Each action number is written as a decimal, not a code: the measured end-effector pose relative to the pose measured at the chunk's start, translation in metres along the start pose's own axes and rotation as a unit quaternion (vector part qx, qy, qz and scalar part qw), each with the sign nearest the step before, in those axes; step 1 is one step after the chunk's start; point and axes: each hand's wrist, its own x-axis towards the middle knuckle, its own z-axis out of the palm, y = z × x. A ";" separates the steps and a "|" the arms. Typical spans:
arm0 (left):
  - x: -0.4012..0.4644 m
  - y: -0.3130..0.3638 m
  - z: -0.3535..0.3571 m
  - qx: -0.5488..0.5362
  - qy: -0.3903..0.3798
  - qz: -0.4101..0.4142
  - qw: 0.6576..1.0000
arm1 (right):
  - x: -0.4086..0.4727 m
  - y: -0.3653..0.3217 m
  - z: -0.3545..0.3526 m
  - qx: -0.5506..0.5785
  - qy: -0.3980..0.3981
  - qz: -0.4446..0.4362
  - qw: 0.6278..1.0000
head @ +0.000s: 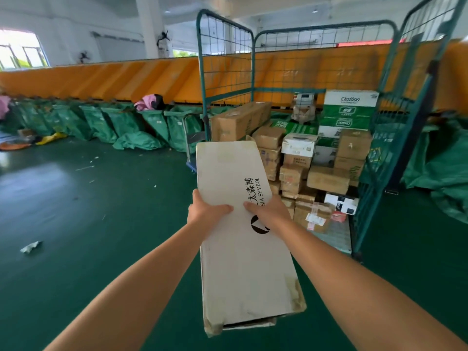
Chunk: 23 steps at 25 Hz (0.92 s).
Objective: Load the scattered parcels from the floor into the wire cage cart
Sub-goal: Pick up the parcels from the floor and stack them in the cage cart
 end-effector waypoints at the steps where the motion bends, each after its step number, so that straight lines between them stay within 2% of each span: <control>1: 0.013 0.012 0.015 -0.012 -0.001 0.000 1.000 | 0.020 -0.003 -0.012 -0.002 0.002 -0.004 1.000; 5: 0.072 0.050 0.077 -0.036 0.009 0.017 0.999 | 0.106 -0.017 -0.058 -0.019 0.012 -0.034 0.999; 10: 0.162 0.076 0.146 -0.037 0.011 0.015 0.999 | 0.217 -0.018 -0.081 -0.049 0.016 -0.042 0.998; 17: 0.329 0.133 0.235 -0.032 -0.033 0.032 0.998 | 0.391 -0.041 -0.102 -0.073 0.055 -0.039 0.995; 23: 0.440 0.213 0.310 -0.039 -0.061 0.067 0.995 | 0.523 -0.075 -0.152 -0.082 0.091 -0.039 0.992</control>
